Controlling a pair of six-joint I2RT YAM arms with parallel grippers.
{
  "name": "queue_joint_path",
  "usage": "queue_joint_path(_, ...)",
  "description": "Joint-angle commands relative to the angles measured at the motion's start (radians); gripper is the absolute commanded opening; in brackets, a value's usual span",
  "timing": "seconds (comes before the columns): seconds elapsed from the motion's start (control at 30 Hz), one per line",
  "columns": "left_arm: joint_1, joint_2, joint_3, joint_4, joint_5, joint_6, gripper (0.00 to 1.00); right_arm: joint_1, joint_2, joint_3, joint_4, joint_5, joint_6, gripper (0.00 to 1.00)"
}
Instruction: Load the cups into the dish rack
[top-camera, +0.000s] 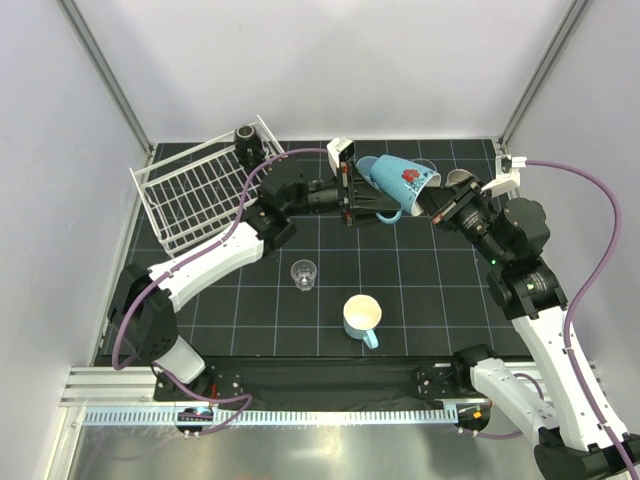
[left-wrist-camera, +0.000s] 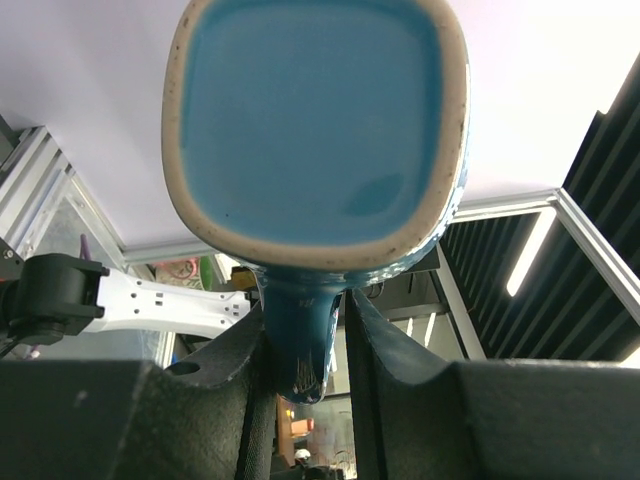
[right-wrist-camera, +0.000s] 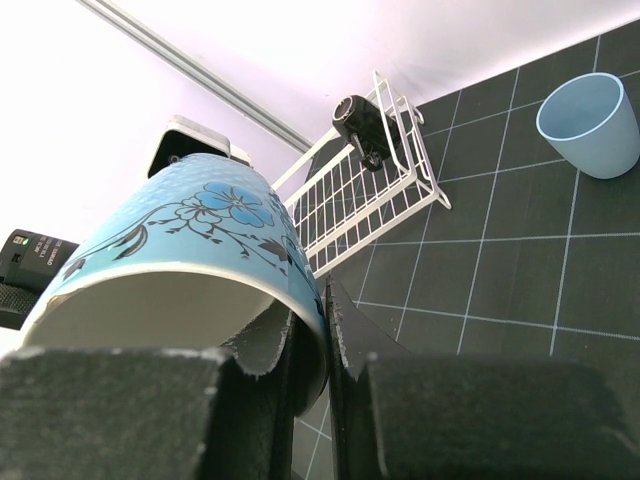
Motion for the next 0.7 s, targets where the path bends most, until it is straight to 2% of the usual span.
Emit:
queue_joint_path(0.0, -0.010, -0.019, 0.049, 0.064, -0.058, -0.003, 0.00, 0.007, 0.000, 0.012, 0.016, -0.005, -0.048, 0.04)
queue_joint_path(0.27, 0.013, -0.054, 0.011, 0.090, -0.084, 0.002, 0.00, 0.008, -0.008, -0.002, -0.003, -0.019, -0.065, 0.04)
queue_joint_path(0.5, 0.016, -0.067, 0.003, 0.196, -0.116, -0.012, 0.01, 0.008, 0.012, -0.051, 0.095, -0.045, 0.085, 0.04)
queue_joint_path(0.53, 0.016, -0.068, 0.003, 0.199, -0.121, -0.014, 0.11, 0.009, 0.013, -0.055, 0.105, -0.048, 0.101, 0.04)
queue_joint_path(0.67, 0.018, -0.070, 0.003, 0.186, -0.118, -0.003, 0.27, 0.009, 0.024, -0.052, 0.108, -0.048, 0.116, 0.04)
